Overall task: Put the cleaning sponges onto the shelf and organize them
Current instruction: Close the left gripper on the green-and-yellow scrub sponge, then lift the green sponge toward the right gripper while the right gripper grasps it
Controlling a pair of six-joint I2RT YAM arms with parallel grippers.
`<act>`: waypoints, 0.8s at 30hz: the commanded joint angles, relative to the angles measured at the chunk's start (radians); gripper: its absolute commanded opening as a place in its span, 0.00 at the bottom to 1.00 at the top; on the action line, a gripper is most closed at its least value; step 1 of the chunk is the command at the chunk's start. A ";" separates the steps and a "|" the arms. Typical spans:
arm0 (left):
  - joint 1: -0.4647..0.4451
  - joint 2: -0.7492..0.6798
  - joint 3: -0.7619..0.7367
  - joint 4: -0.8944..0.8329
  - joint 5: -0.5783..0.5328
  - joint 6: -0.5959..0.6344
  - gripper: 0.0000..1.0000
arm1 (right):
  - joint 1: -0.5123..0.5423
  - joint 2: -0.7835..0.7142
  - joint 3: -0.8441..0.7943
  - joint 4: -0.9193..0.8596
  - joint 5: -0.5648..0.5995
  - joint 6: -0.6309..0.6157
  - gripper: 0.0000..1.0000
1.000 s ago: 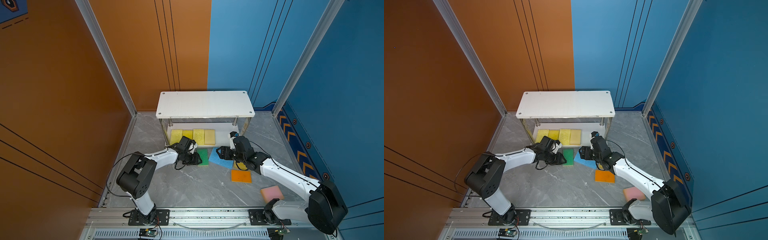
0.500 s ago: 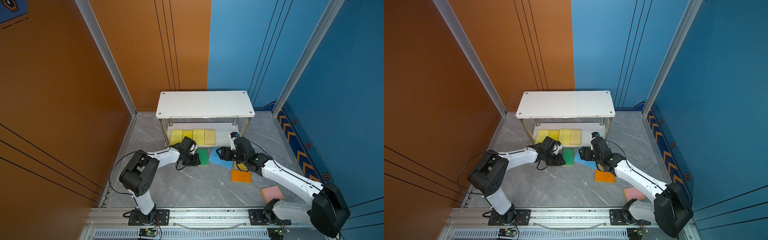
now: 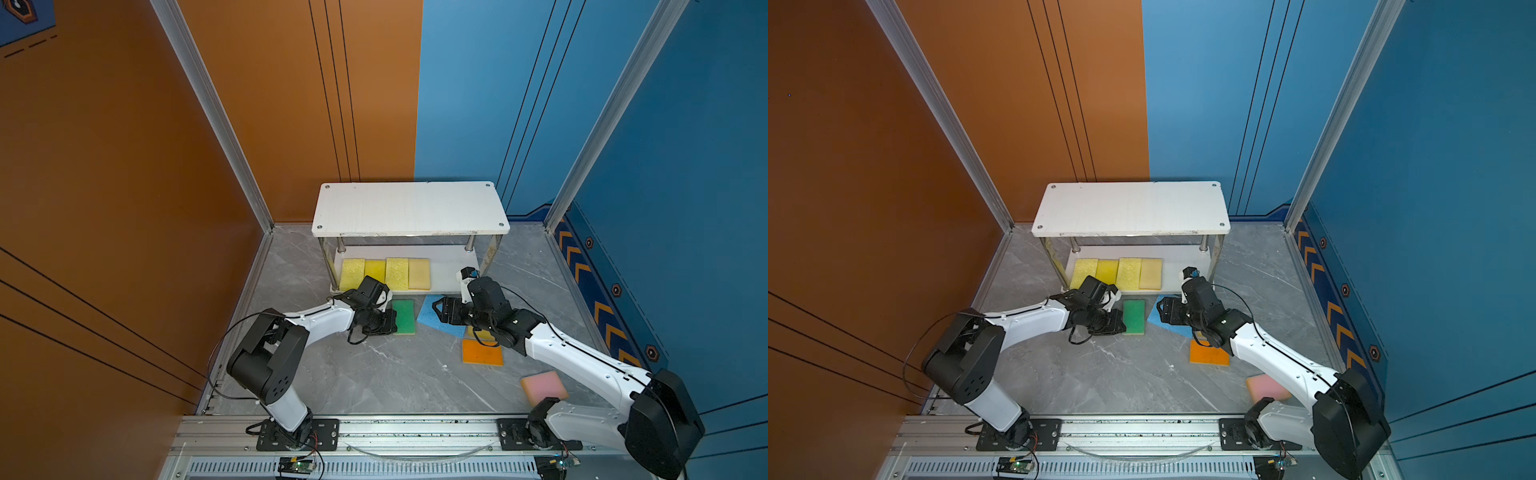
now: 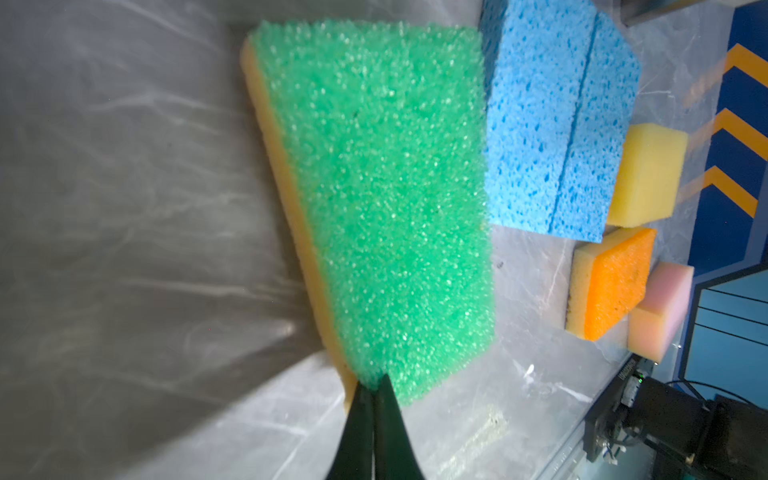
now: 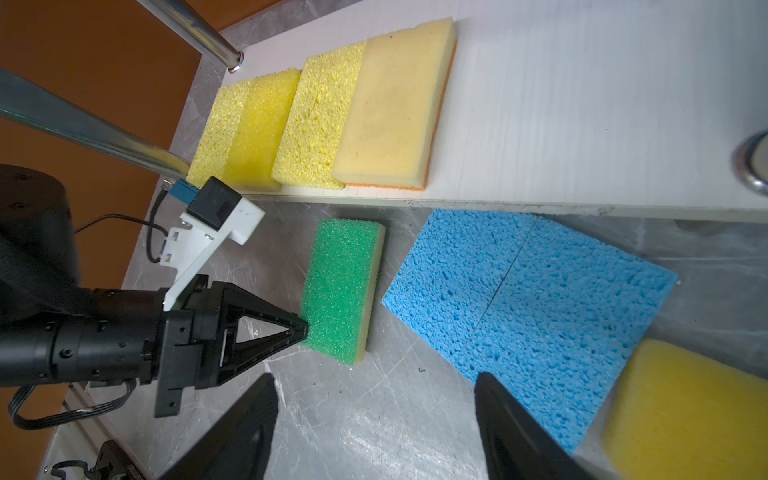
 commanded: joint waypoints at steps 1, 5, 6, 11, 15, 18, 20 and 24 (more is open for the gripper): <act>-0.012 -0.100 -0.064 -0.028 0.039 -0.048 0.00 | 0.029 0.040 0.032 -0.075 -0.040 0.015 0.77; -0.023 -0.225 -0.124 -0.028 0.040 -0.095 0.00 | 0.115 0.112 0.064 -0.086 -0.057 0.013 0.77; -0.025 -0.253 -0.132 -0.027 0.038 -0.104 0.00 | 0.132 0.125 0.074 -0.083 -0.054 0.015 0.77; -0.037 -0.365 -0.157 -0.027 0.031 -0.155 0.00 | 0.196 0.182 0.099 -0.006 -0.062 0.055 0.77; -0.044 -0.407 -0.160 -0.028 0.027 -0.173 0.00 | 0.210 0.217 0.125 0.011 -0.051 0.067 0.76; -0.048 -0.422 -0.163 -0.028 0.029 -0.180 0.00 | 0.212 0.224 0.127 0.040 -0.054 0.081 0.75; -0.049 -0.427 -0.162 -0.027 0.029 -0.183 0.00 | 0.212 0.231 0.127 0.054 -0.060 0.087 0.73; -0.053 -0.431 -0.156 -0.028 0.029 -0.186 0.00 | 0.211 0.243 0.124 0.077 -0.075 0.100 0.67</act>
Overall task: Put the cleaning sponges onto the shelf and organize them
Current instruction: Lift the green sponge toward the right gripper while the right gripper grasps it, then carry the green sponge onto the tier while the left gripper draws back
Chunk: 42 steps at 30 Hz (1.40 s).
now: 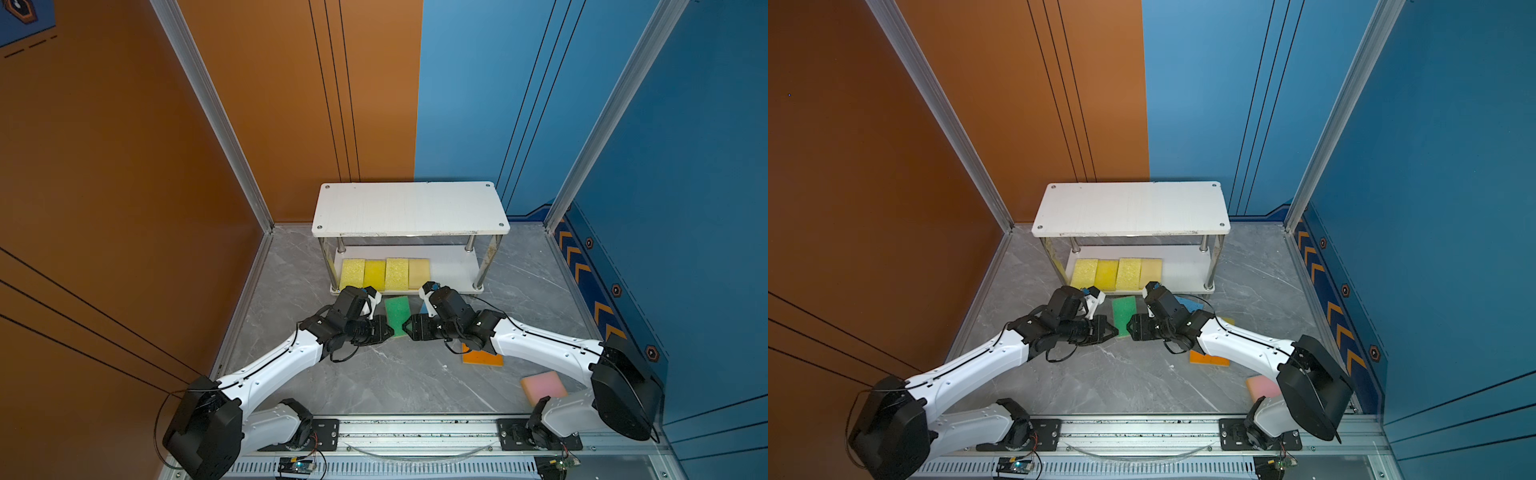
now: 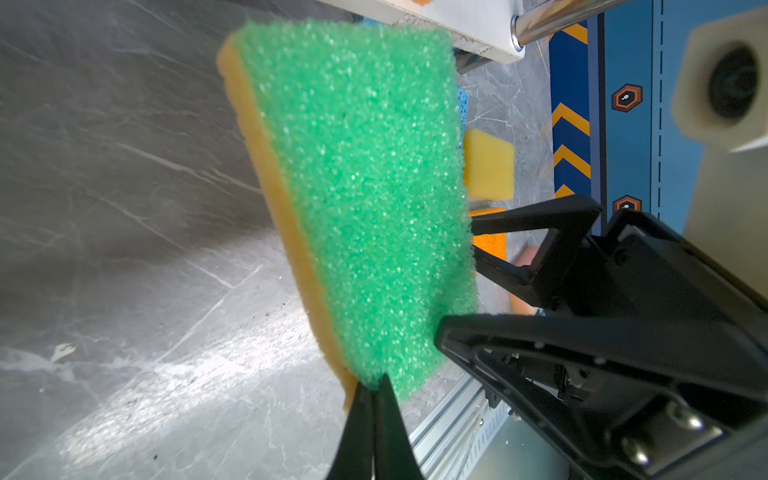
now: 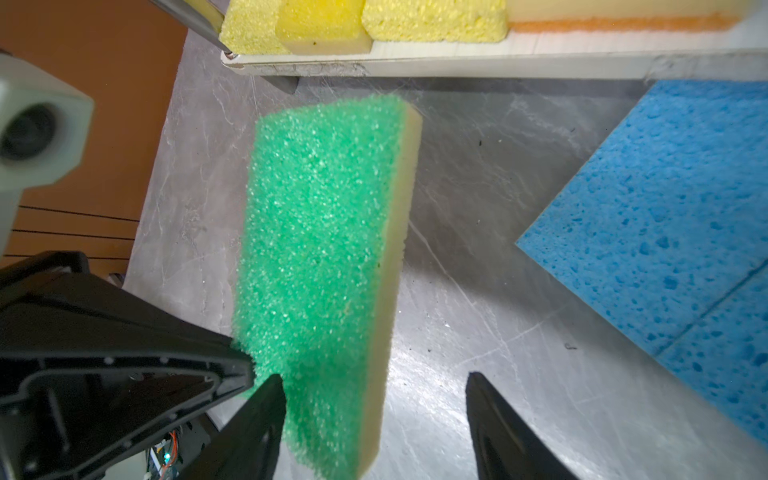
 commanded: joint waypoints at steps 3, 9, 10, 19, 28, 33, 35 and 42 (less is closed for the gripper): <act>-0.011 -0.018 -0.004 -0.008 0.012 -0.010 0.00 | 0.006 0.019 0.017 0.048 -0.023 0.031 0.60; -0.011 -0.015 -0.001 -0.009 0.010 -0.008 0.00 | 0.007 0.016 0.006 0.089 -0.053 0.049 0.41; -0.012 -0.016 -0.001 -0.009 0.007 -0.008 0.00 | 0.005 0.016 0.002 0.104 -0.064 0.058 0.39; -0.009 -0.026 -0.001 -0.008 0.003 -0.008 0.00 | -0.005 0.011 -0.035 0.178 -0.108 0.113 0.22; -0.006 -0.038 0.007 -0.012 -0.001 -0.005 0.06 | -0.006 -0.045 -0.035 0.093 -0.011 0.086 0.04; 0.010 -0.066 0.023 -0.056 -0.014 0.009 0.50 | -0.027 -0.094 -0.031 0.039 0.063 0.058 0.03; 0.027 -0.090 0.021 -0.073 -0.020 0.010 0.61 | -0.048 -0.115 -0.022 0.003 0.099 0.037 0.03; 0.090 -0.177 -0.017 -0.107 0.001 0.013 0.75 | -0.206 -0.171 0.001 -0.046 0.167 -0.047 0.03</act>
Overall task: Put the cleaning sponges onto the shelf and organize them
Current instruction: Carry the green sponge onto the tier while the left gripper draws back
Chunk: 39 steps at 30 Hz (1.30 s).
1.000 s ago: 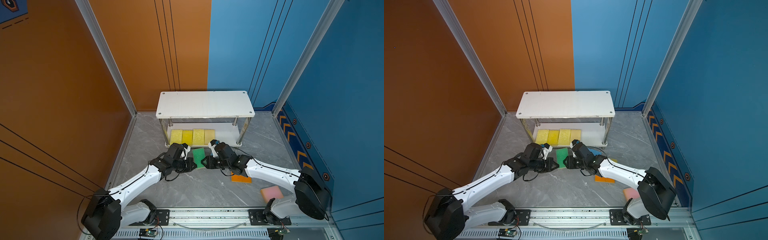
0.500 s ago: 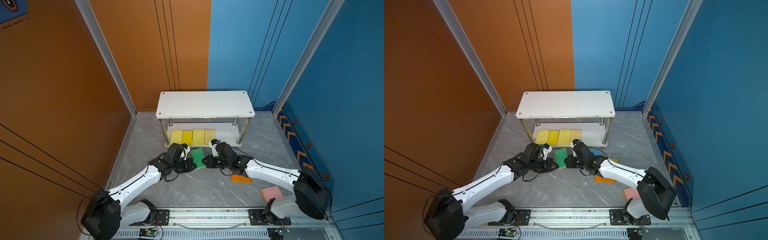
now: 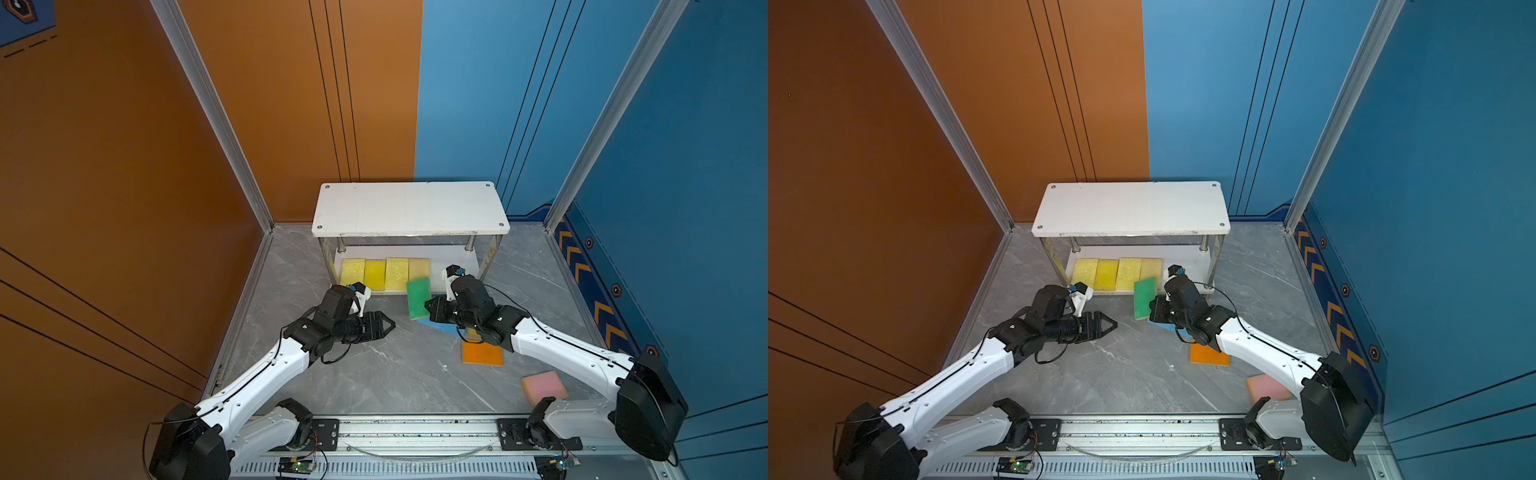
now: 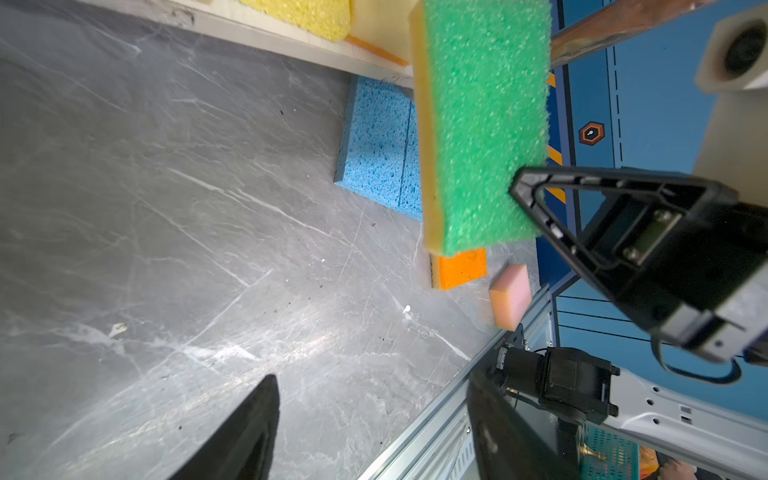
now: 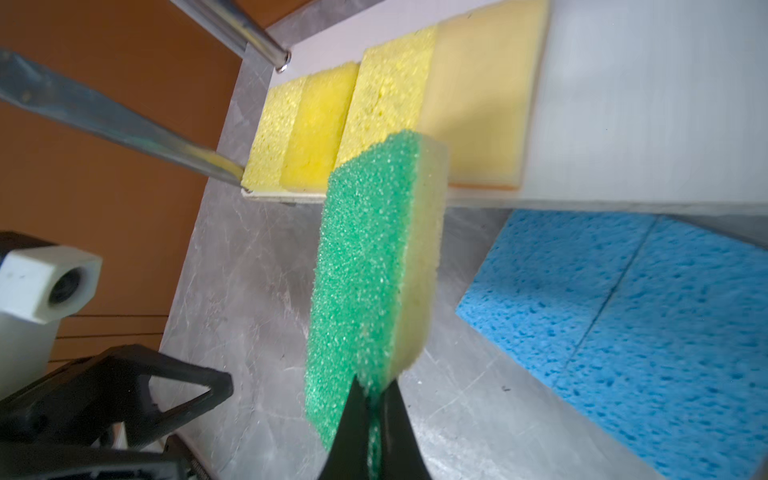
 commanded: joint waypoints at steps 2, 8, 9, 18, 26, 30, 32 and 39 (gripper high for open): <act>0.031 -0.044 -0.031 -0.040 0.015 0.011 0.76 | -0.080 -0.021 0.047 -0.076 0.102 -0.115 0.03; 0.060 -0.076 -0.057 -0.046 0.037 0.006 0.77 | -0.164 0.059 0.103 -0.050 0.143 -0.237 0.03; 0.064 -0.079 -0.057 -0.050 0.039 0.007 0.78 | -0.178 0.081 0.111 -0.040 0.136 -0.251 0.03; 0.090 -0.100 -0.068 -0.078 0.049 0.016 0.78 | -0.254 0.218 0.160 0.035 0.092 -0.266 0.03; 0.105 -0.111 -0.083 -0.084 0.059 0.015 0.79 | -0.269 0.307 0.186 0.088 0.057 -0.236 0.04; 0.112 -0.121 -0.091 -0.094 0.061 0.018 0.79 | -0.271 0.344 0.199 0.105 0.029 -0.217 0.04; 0.117 -0.128 -0.093 -0.101 0.062 0.019 0.79 | -0.273 0.359 0.203 0.106 0.013 -0.211 0.05; 0.137 -0.140 -0.103 -0.105 0.074 0.019 0.79 | -0.279 0.374 0.207 0.098 -0.018 -0.214 0.07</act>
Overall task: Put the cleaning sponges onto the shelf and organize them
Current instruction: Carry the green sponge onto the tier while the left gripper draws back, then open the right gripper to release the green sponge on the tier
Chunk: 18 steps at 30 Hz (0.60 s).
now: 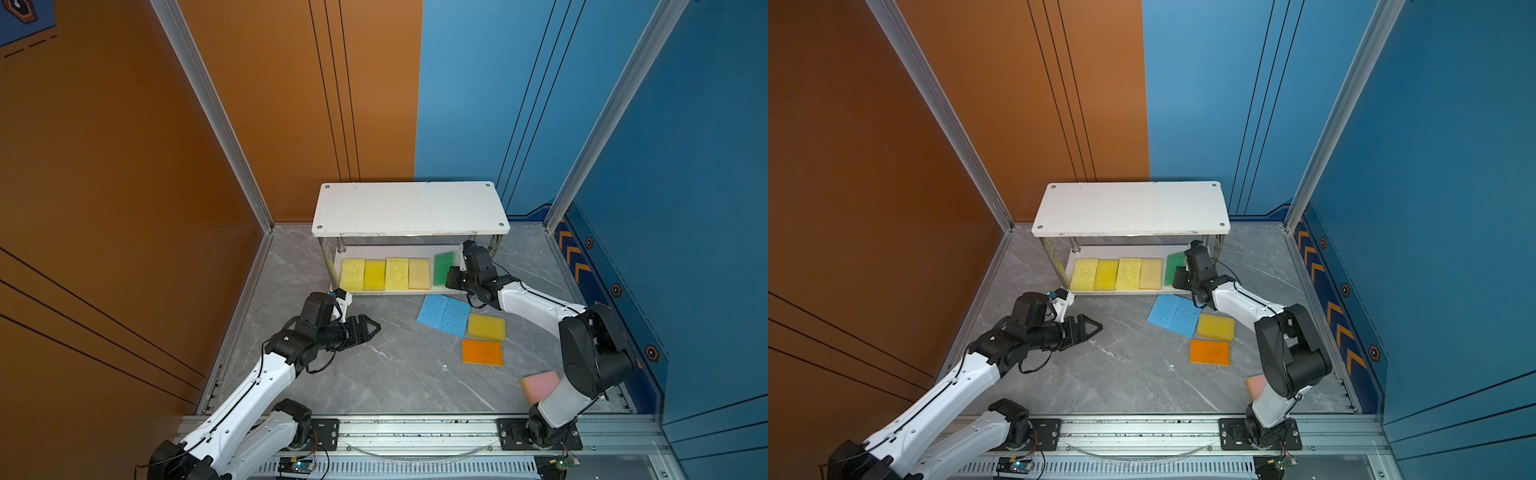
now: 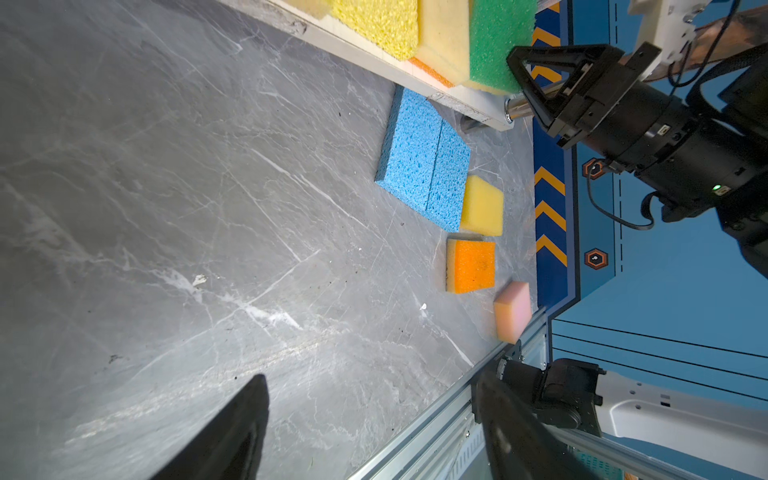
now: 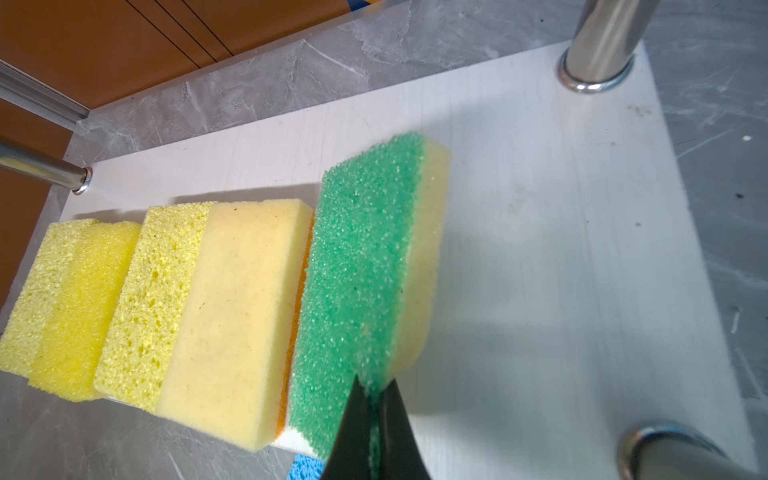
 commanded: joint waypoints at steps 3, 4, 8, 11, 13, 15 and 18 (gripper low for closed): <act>0.012 -0.010 -0.022 -0.021 0.027 0.019 0.79 | -0.014 0.024 0.036 -0.022 -0.061 0.000 0.11; 0.013 -0.010 -0.022 -0.021 0.027 0.019 0.79 | -0.016 0.028 0.041 -0.028 -0.065 -0.003 0.12; 0.015 -0.012 -0.026 -0.021 0.027 0.019 0.80 | -0.022 0.037 0.048 -0.045 -0.084 -0.016 0.19; 0.016 -0.012 -0.027 -0.021 0.028 0.019 0.79 | -0.023 0.040 0.049 -0.050 -0.088 -0.019 0.25; 0.018 -0.011 -0.027 -0.021 0.029 0.019 0.79 | -0.026 0.042 0.052 -0.054 -0.087 -0.019 0.30; 0.018 -0.012 -0.027 -0.021 0.028 0.017 0.79 | -0.026 0.041 0.050 -0.056 -0.086 -0.019 0.36; 0.019 -0.011 -0.026 -0.021 0.028 0.017 0.79 | -0.027 0.033 0.049 -0.064 -0.073 -0.019 0.45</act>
